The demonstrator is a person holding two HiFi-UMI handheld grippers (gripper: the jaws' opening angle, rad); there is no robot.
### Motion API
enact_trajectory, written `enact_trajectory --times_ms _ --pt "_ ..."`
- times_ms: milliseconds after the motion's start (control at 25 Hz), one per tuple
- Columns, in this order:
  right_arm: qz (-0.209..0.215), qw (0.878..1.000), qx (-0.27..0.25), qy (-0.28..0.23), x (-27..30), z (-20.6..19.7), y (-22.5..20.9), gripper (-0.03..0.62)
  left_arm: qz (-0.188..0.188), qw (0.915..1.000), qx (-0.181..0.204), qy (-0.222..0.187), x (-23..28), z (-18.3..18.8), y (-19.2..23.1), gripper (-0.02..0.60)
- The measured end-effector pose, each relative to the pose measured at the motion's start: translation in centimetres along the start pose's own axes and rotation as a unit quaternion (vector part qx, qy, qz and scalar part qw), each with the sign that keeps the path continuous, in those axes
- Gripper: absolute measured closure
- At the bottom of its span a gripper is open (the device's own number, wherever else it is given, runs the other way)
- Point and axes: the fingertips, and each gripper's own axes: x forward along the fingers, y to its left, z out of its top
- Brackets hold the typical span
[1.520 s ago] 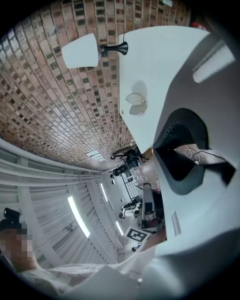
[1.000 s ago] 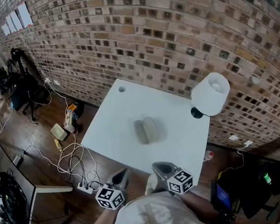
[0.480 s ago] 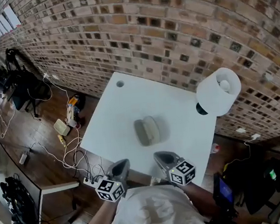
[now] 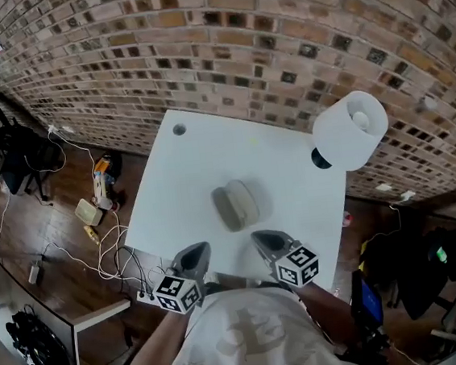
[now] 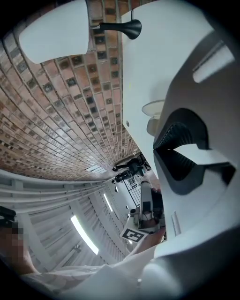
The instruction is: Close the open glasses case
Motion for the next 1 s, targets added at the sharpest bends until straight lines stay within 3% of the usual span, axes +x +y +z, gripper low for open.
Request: enact_trajectory --times_ms 440,720,1000 --pt "-0.052 0.999 -0.006 -0.006 2.5 0.5 0.5 0.586 -0.051 0.9984 0.02 0.016 0.5 1.6 2.8 0.578" --pt "-0.11 0.994 0.007 0.013 2.0 -1.6 -2.1 0.586 -0.058 0.9973 0.014 0.042 0.8 0.4 3.2 0.578" --pt "-0.13 0.991 0.03 0.033 1.5 -3.3 -5.6 0.586 -0.07 0.9959 0.026 0.051 1.7 0.2 1.7 0.578"
